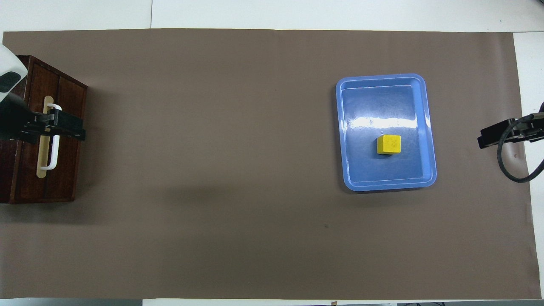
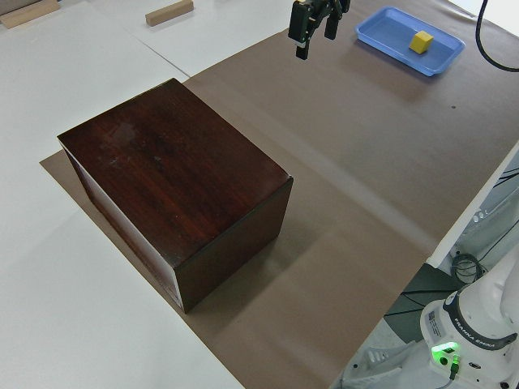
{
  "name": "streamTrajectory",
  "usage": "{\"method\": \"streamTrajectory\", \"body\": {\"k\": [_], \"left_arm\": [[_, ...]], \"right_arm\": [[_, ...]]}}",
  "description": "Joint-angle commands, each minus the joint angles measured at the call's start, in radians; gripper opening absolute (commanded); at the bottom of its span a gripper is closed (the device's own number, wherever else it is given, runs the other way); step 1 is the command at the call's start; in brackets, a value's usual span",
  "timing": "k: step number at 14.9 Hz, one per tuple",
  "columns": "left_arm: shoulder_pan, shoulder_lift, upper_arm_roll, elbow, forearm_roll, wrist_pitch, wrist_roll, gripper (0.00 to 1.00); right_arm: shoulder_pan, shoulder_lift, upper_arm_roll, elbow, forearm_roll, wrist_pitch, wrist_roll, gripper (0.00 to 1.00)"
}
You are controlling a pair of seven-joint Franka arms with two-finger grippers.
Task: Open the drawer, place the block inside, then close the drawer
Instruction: 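Pull the drawer open with the left gripper while the right gripper reaches the tray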
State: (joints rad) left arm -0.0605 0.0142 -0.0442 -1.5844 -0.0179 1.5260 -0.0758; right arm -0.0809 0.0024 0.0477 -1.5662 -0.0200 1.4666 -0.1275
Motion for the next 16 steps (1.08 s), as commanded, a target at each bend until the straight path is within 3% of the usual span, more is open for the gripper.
{"method": "streamTrajectory", "body": {"k": [1, 4, 7, 13, 16], "left_arm": [[0.005, -0.008, 0.003, -0.005, -0.013, 0.011, 0.017, 1.00], [0.004, -0.025, 0.004, -0.057, 0.002, 0.086, 0.014, 1.00], [-0.008, -0.065, 0.001, -0.273, 0.166, 0.338, 0.025, 1.00], [0.040, 0.070, 0.003, -0.361, 0.439, 0.603, 0.044, 1.00], [0.073, 0.095, 0.003, -0.405, 0.463, 0.701, 0.044, 1.00]], "right_arm": [[-0.005, -0.007, 0.004, -0.005, 0.002, 0.012, -0.017, 1.00], [-0.005, -0.009, 0.004, -0.003, 0.003, 0.014, -0.018, 1.00], [-0.013, -0.009, 0.007, -0.008, 0.002, 0.061, -0.020, 1.00], [-0.017, -0.012, 0.007, -0.021, 0.018, 0.057, 0.014, 1.00], [-0.025, -0.041, 0.006, -0.080, 0.031, 0.060, 0.153, 1.00]]}}
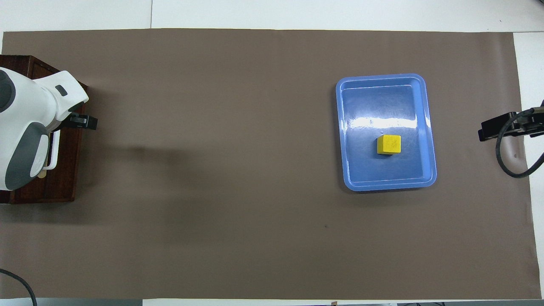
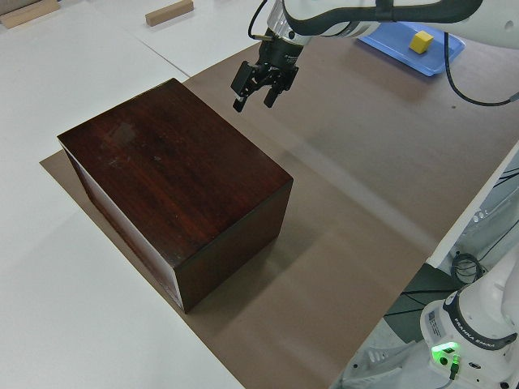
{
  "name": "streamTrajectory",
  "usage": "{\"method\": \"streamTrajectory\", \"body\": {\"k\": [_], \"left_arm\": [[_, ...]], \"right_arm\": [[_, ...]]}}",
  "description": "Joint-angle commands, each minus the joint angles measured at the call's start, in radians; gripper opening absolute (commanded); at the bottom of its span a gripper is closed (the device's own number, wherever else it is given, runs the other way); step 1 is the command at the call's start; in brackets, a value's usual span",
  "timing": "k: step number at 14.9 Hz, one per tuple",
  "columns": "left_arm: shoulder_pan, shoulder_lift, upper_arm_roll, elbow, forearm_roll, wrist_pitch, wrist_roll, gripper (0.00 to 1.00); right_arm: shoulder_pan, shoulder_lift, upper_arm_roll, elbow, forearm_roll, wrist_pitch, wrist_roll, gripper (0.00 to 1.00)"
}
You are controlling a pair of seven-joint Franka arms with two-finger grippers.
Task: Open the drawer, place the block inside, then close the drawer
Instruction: 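Pull the drawer open with the left gripper while the right gripper reaches the tray, then lower the right gripper onto the yellow block while the left gripper withdraws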
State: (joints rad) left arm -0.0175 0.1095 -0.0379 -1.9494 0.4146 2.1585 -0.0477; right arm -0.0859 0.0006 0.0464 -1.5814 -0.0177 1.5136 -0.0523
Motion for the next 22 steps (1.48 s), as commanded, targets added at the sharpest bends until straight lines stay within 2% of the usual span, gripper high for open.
{"method": "streamTrajectory", "body": {"k": [1, 4, 6, 10, 15, 19, 22], "left_arm": [[0.036, 0.001, -0.004, -0.055, 0.030, 0.087, 0.015, 1.00], [0.037, 0.002, -0.004, -0.088, 0.032, 0.118, 0.012, 1.00], [0.039, 0.006, -0.004, -0.109, 0.030, 0.161, 0.006, 1.00], [0.008, 0.015, -0.008, -0.106, 0.029, 0.170, -0.067, 1.00], [-0.133, 0.013, -0.010, -0.094, 0.016, 0.110, -0.221, 1.00], [-0.200, 0.009, -0.011, -0.088, -0.005, 0.067, -0.279, 1.00], [-0.200, 0.009, -0.010, -0.083, -0.005, 0.060, -0.278, 1.00]], "right_arm": [[-0.021, -0.050, 0.007, -0.092, 0.048, 0.019, 0.138, 1.00], [-0.021, -0.105, 0.006, -0.216, 0.079, 0.077, 0.316, 1.00], [-0.023, -0.108, 0.006, -0.258, 0.108, 0.086, 0.457, 1.00], [-0.086, -0.059, 0.006, -0.319, 0.254, 0.131, 0.742, 1.00], [-0.127, 0.037, 0.006, -0.411, 0.435, 0.269, 0.971, 1.00], [-0.117, 0.062, 0.006, -0.488, 0.514, 0.385, 1.031, 1.00], [-0.126, 0.133, 0.006, -0.489, 0.567, 0.390, 1.089, 1.00]]}}
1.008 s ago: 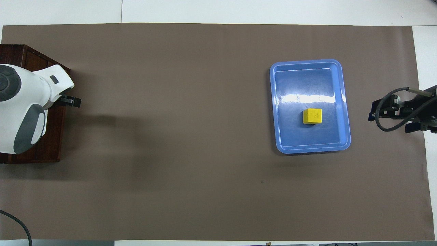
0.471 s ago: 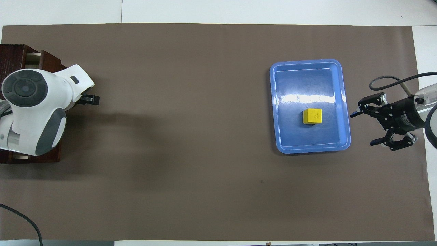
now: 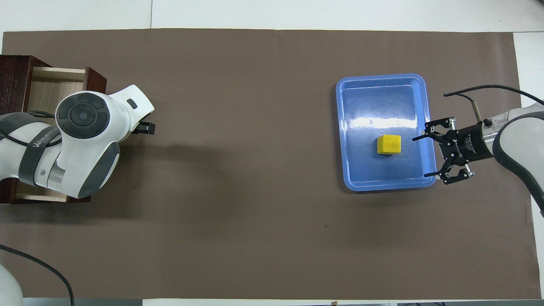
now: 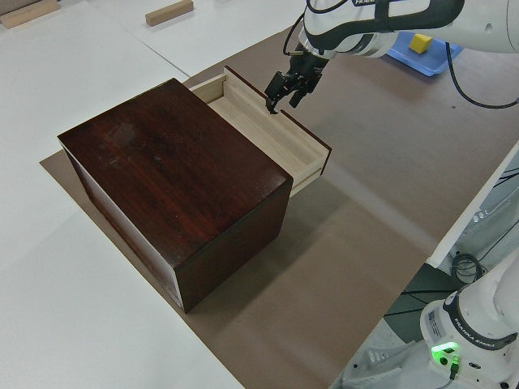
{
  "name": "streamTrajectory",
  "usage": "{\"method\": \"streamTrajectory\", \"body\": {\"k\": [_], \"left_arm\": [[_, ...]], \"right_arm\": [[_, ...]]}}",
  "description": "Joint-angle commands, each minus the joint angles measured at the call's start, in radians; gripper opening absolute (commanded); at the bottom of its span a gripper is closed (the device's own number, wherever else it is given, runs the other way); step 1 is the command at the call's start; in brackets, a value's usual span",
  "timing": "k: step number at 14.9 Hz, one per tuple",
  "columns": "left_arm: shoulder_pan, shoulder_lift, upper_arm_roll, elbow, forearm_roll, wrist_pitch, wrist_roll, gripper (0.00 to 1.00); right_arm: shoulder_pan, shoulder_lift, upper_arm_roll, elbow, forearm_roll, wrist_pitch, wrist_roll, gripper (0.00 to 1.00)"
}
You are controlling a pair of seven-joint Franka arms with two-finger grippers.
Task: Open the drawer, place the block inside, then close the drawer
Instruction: 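Lower the right gripper onto the yellow block while the left gripper withdraws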
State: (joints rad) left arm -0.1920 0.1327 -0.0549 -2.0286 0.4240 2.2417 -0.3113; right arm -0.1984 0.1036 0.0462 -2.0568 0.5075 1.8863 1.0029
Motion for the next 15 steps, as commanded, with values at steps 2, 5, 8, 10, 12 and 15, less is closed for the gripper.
{"method": "streamTrajectory", "body": {"k": [2, 5, 8, 10, 12, 15], "left_arm": [[-0.024, -0.007, 0.007, 0.060, -0.014, -0.084, -0.012, 1.00], [-0.026, 0.024, 0.007, 0.290, -0.153, -0.333, -0.015, 1.00], [-0.027, 0.002, 0.004, 0.402, -0.272, -0.486, -0.117, 1.00], [-0.053, -0.007, 0.001, 0.442, -0.333, -0.539, -0.410, 1.00], [-0.098, -0.033, -0.002, 0.438, -0.384, -0.544, -0.697, 1.00], [-0.165, -0.050, -0.005, 0.430, -0.456, -0.544, -1.097, 1.00]], "right_arm": [[-0.015, 0.045, 0.006, -0.023, 0.043, 0.043, 0.030, 1.00], [-0.006, 0.080, 0.007, -0.014, 0.071, 0.109, 0.022, 1.00], [-0.010, 0.140, 0.007, -0.011, 0.120, 0.168, -0.087, 1.00], [-0.009, 0.149, 0.007, 0.004, 0.126, 0.182, -0.090, 1.00], [-0.004, 0.154, 0.007, 0.009, 0.155, 0.180, -0.090, 1.00], [-0.003, 0.154, 0.006, 0.003, 0.175, 0.169, -0.090, 1.00]]}}
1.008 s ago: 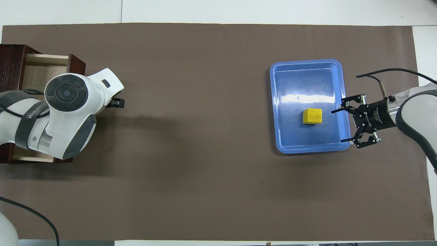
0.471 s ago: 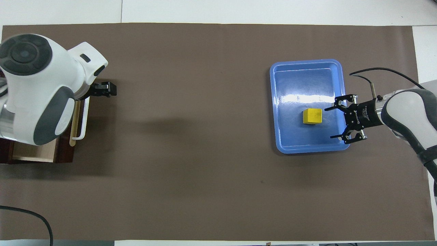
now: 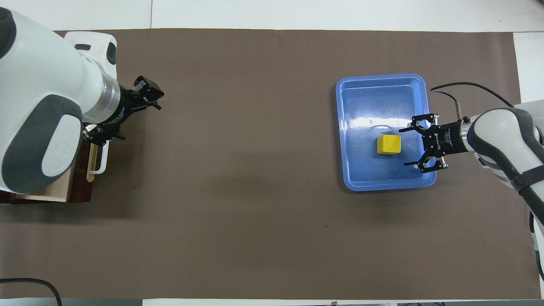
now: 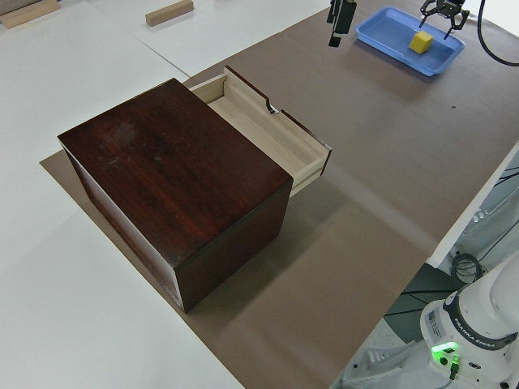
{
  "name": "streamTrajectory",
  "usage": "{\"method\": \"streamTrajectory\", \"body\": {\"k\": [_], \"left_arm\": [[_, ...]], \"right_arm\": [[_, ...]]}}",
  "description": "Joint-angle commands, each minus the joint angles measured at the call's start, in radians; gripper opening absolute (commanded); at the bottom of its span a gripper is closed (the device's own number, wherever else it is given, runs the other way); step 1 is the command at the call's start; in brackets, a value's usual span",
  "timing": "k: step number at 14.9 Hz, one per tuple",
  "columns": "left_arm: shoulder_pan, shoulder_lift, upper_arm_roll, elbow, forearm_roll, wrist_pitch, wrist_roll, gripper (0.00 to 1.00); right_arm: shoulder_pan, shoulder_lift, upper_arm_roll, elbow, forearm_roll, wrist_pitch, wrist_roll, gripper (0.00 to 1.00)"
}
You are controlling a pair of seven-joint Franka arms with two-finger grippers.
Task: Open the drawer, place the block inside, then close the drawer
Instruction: 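Lower the right gripper onto the yellow block while the left gripper withdraws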
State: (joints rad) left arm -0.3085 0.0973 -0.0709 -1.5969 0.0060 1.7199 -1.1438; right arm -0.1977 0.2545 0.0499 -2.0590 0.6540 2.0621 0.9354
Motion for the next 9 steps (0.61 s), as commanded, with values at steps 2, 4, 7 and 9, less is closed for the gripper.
{"method": "streamTrajectory", "body": {"k": [2, 4, 7, 9], "left_arm": [[-0.086, -0.027, 0.010, -0.026, -0.044, 0.000, -0.490, 1.00], [-0.139, -0.048, 0.011, -0.070, -0.044, 0.036, -0.672, 1.00], [-0.166, -0.059, 0.011, -0.095, -0.044, 0.062, -0.871, 1.00], [-0.166, -0.056, 0.011, -0.126, -0.044, 0.105, -0.985, 1.00]], "right_arm": [[0.001, 0.005, 0.004, -0.009, 0.029, 0.012, -0.035, 1.00], [0.011, 0.011, 0.002, -0.010, 0.029, 0.021, -0.040, 1.00], [0.018, 0.011, 0.002, -0.016, 0.029, 0.024, -0.041, 1.00], [0.017, 0.011, 0.002, -0.019, 0.029, 0.029, -0.061, 1.00]]}}
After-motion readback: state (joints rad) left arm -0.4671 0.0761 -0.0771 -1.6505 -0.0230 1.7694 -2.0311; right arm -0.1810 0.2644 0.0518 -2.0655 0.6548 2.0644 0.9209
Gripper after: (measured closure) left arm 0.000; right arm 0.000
